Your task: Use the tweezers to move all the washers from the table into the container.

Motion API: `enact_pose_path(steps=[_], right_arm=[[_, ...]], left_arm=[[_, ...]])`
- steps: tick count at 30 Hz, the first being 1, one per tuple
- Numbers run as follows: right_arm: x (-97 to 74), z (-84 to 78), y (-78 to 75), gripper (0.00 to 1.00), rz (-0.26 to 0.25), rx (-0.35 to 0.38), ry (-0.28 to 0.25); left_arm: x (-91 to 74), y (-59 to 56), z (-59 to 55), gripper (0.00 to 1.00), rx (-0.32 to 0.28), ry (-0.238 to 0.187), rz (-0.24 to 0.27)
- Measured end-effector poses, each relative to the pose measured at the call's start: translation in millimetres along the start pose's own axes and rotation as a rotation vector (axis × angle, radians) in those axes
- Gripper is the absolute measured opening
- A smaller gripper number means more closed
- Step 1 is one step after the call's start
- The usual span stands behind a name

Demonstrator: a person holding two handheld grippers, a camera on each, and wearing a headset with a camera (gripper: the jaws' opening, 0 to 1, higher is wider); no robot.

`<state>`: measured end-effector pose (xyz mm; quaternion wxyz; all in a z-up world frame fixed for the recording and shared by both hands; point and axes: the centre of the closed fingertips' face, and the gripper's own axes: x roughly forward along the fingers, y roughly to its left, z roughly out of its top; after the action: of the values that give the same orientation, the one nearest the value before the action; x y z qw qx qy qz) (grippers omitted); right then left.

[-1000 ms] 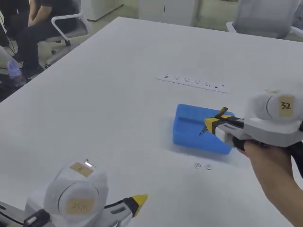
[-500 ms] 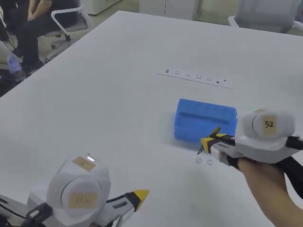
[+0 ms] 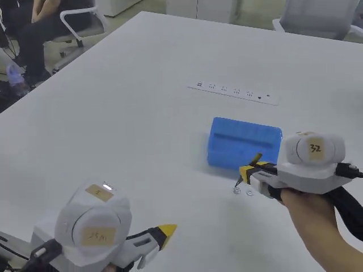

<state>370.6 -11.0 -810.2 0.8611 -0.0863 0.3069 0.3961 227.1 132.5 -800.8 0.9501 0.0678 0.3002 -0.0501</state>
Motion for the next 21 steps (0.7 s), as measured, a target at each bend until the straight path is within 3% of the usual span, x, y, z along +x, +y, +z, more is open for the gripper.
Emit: enact_pose_path(steps=[21], right_arm=[[4.0,-10.5,-6.4,0.05,-0.021,-0.021,0.022]], left_arm=[[0.0,1.2,-0.7,0.90,-0.004,0.006,0.005]])
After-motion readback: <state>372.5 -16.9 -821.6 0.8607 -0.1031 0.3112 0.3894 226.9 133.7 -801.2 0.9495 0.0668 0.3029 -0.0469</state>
